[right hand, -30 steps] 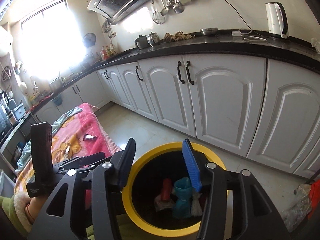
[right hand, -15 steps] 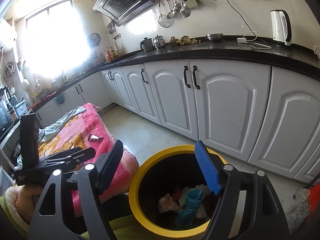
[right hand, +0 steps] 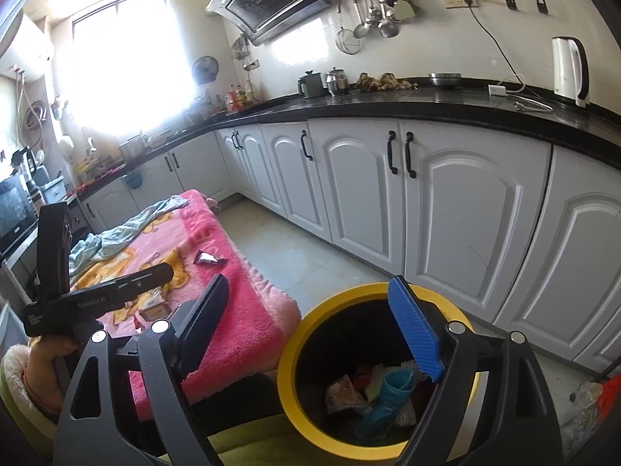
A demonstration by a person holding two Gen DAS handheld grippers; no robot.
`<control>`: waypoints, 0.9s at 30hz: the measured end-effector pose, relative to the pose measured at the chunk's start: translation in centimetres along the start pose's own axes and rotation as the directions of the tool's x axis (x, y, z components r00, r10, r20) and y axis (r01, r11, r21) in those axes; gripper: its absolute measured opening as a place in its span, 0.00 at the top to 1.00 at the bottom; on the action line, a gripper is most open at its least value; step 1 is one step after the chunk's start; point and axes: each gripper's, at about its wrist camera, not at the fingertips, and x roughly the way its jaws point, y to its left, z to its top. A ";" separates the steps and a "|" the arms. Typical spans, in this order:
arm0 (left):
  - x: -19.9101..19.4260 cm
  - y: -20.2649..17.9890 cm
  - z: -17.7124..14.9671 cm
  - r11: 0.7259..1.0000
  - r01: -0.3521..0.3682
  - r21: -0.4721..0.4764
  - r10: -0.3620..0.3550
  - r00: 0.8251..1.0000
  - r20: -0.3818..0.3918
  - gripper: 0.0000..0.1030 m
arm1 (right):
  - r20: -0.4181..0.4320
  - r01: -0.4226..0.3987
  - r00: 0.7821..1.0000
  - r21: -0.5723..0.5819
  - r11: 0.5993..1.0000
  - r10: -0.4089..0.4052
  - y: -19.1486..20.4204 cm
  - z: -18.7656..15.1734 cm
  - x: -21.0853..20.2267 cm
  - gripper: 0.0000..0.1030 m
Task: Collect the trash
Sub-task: 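Withdraw both grippers from the bin back toward the table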
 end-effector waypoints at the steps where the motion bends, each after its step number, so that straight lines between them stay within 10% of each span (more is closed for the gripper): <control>1: -0.2 0.3 0.0 1.000 -0.004 -0.005 0.004 1.000 0.003 0.11 | -0.001 -0.004 1.000 -0.005 1.000 0.004 0.3 0.0 0.0 0.21; 27: -4.9 9.2 -0.6 0.980 -0.134 -0.147 0.144 0.988 0.059 0.11 | -0.077 -0.132 0.990 -0.156 0.979 0.122 8.3 -1.4 2.2 0.20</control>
